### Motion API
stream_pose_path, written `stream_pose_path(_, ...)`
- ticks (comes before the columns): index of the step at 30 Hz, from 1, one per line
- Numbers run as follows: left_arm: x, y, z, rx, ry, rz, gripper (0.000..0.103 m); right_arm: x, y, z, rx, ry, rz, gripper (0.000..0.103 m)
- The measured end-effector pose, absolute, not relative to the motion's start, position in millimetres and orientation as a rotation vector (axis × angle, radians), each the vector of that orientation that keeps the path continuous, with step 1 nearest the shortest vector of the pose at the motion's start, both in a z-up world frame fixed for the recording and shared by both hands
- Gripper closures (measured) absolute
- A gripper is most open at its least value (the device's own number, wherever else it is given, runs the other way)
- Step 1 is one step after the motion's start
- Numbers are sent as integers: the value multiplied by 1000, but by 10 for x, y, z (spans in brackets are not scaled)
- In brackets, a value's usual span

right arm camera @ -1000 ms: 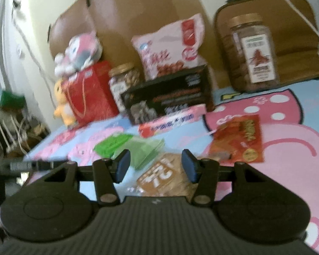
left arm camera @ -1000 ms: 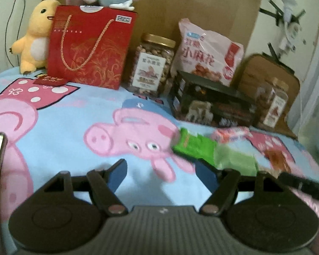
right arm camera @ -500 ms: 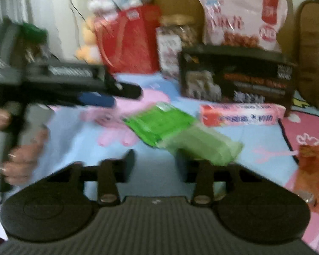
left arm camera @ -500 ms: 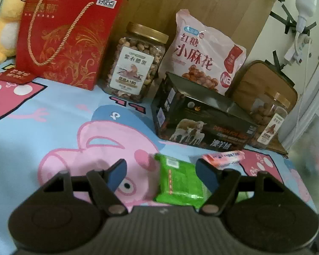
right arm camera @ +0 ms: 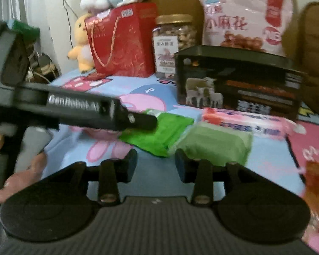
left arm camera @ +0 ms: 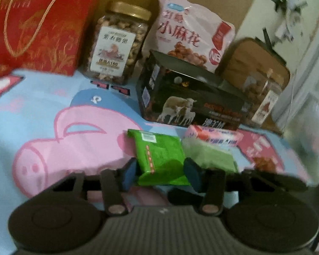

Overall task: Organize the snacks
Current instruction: 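Grasp the green packet with the left gripper and lift it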

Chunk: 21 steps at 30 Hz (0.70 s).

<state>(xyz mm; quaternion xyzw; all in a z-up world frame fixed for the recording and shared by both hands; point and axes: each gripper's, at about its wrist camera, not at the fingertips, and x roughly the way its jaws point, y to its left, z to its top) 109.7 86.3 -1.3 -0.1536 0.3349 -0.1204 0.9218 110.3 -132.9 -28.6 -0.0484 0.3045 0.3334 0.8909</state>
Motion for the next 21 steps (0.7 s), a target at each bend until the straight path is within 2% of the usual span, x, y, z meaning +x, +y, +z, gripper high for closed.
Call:
stream_pose_path(7,919,1010,90,-407,653,-251,59,1036,-1247,-241,-96,577,673,77)
stream_pose_path(13,886,873,547,-362,510,-284,61,834,-1231,-7,-120,406,626,77)
stream_pose_path(17,1233,657,804,-333,450,-347,61,1034,-1358,170,-88,339,552,77)
stream_pose_path(21,1794,412,833,-339,468,-400,61,1461,-1569,281,-35,339,451,77)
